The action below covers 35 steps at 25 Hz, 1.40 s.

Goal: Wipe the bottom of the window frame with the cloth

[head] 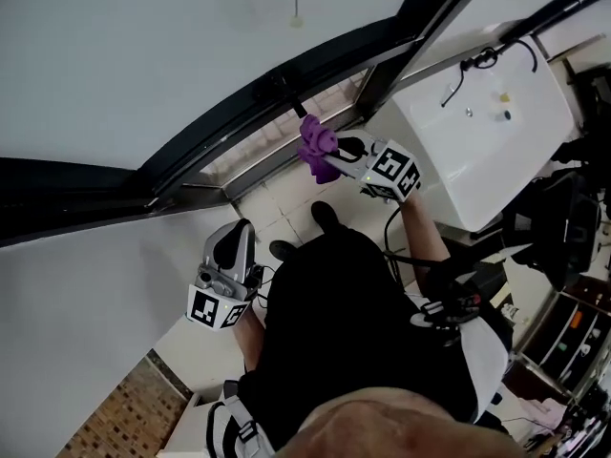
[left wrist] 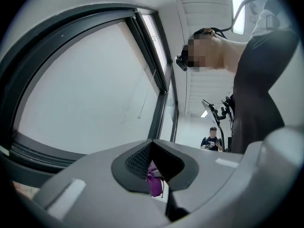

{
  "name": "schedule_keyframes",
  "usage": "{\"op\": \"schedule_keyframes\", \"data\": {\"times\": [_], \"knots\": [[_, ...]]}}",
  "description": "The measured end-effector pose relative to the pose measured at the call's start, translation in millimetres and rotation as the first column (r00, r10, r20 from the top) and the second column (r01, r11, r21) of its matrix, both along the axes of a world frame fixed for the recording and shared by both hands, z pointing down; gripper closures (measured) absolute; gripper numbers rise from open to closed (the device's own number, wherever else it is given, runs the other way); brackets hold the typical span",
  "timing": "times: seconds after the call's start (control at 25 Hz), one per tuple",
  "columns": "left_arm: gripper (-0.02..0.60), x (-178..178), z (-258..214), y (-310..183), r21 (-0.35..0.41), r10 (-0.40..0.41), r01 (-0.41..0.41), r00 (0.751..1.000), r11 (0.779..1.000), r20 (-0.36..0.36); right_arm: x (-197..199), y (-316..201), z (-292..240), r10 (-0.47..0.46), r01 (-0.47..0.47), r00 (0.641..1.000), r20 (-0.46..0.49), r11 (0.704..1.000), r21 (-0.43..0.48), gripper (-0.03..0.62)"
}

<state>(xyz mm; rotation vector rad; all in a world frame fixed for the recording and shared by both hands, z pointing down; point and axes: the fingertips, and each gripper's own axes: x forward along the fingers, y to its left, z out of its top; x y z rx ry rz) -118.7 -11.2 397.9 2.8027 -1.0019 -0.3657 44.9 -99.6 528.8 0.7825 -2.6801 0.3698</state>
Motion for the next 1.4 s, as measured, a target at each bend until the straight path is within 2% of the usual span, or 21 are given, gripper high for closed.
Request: {"op": "schedule_keyframes", "data": {"times": [0.04, 0.08, 0.12, 0.16, 0.2, 0.24, 0.28, 0.32, 0.4, 0.48, 0.52, 0.72, 0.96, 1.24, 1.32, 1.4], "knots": [[0.581, 3.7, -0.1, -1.3, -0.002, 0.009, -0.009, 1.000, 1.000, 0.003, 1.4, 0.2, 4.9, 0.047, -0.040, 0.988, 0.148, 0.998, -0.044, 0.520], [0.581, 7.4, -0.7, -2.2, -0.003, 0.018, -0.018, 1.000, 1.000, 0.006, 3.5, -4.2, 5.6, 0.107, -0.082, 0.944, 0.312, 0.992, -0.094, 0.520], [0.581, 10.8, -1.5, -2.7, -0.004, 0.026, -0.026, 1.000, 1.000, 0.009, 6.1, -11.7, 5.1, 0.173, -0.117, 0.868, 0.466, 0.982, -0.146, 0.520], [0.581, 13.7, -2.1, -2.8, -0.005, 0.033, -0.033, 0.999, 0.999, 0.012, 8.2, -20.9, 6.6, 0.236, -0.146, 0.774, 0.587, 0.969, -0.197, 0.520], [0.581, 16.0, -2.1, -2.2, -0.008, 0.037, -0.037, 0.999, 0.999, 0.013, 8.6, -30.5, 11.4, 0.289, -0.169, 0.685, 0.669, 0.956, -0.241, 0.520], [0.581, 18.0, -1.5, -1.0, -0.012, 0.038, -0.038, 0.999, 0.999, 0.012, 6.5, -39.9, 17.8, 0.326, -0.185, 0.612, 0.720, 0.945, -0.270, 0.520], [0.581, 19.8, -0.4, 0.9, -0.018, 0.036, -0.036, 0.999, 0.999, 0.013, 2.2, -49.2, 22.8, 0.344, -0.197, 0.559, 0.754, 0.939, -0.282, 0.520], [0.581, 21.4, 0.5, 3.0, -0.023, 0.035, -0.035, 0.999, 0.999, 0.016, -3.3, -58.8, 24.2, 0.345, -0.208, 0.521, 0.781, 0.938, -0.276, 0.520], [0.581, 22.8, 0.1, 5.6, -0.027, 0.033, -0.032, 0.999, 0.999, 0.034, -13.9, -79.6, 16.8, 0.314, -0.234, 0.471, 0.824, 0.946, -0.227, 0.520], [0.581, 22.1, -2.2, 7.9, -0.022, 0.026, -0.025, 0.998, 0.999, 0.052, -18.5, -98.9, 6.1, 0.285, -0.267, 0.452, 0.845, 0.947, -0.176, 0.520], [0.581, 21.1, -3.1, 9.3, -0.021, 0.019, -0.018, 0.998, 1.000, 0.056, -19.2, -107.1, 2.5, 0.280, -0.285, 0.455, 0.845, 0.945, -0.159, 0.520], [0.581, 9.2, -3.0, 11.9, -0.024, -0.020, 0.022, 0.998, 0.999, 0.065, -24.7, -131.3, -7.3, 0.261, -0.351, 0.520, 0.813, 0.933, -0.076, 0.522], [0.581, 6.7, -4.8, 13.5, -0.015, -0.015, 0.016, 0.998, 1.000, 0.062, -26.8, -126.2, -12.6, 0.239, -0.348, 0.527, 0.816, 0.936, -0.050, 0.522], [0.581, 10.8, -3.3, 10.6, -0.019, 0.019, -0.018, 0.999, 1.000, 0.045, -21.0, -90.9, -10.3, 0.182, -0.284, 0.535, 0.825, 0.959, -0.028, 0.522], [0.581, 15.1, -2.6, 7.4, -0.022, 0.034, -0.033, 0.998, 0.999, 0.045, -15.5, -65.2, -10.8, 0.145, -0.248, 0.531, 0.835, 0.969, -0.010, 0.522], [0.581, 20.1, -1.7, 3.6, -0.027, 0.049, -0.048, 0.998, 0.998, 0.042, -1.9, -28.4, -20.5, 0.076, -0.213, 0.526, 0.847, 0.976, 0.045, 0.522]]}}
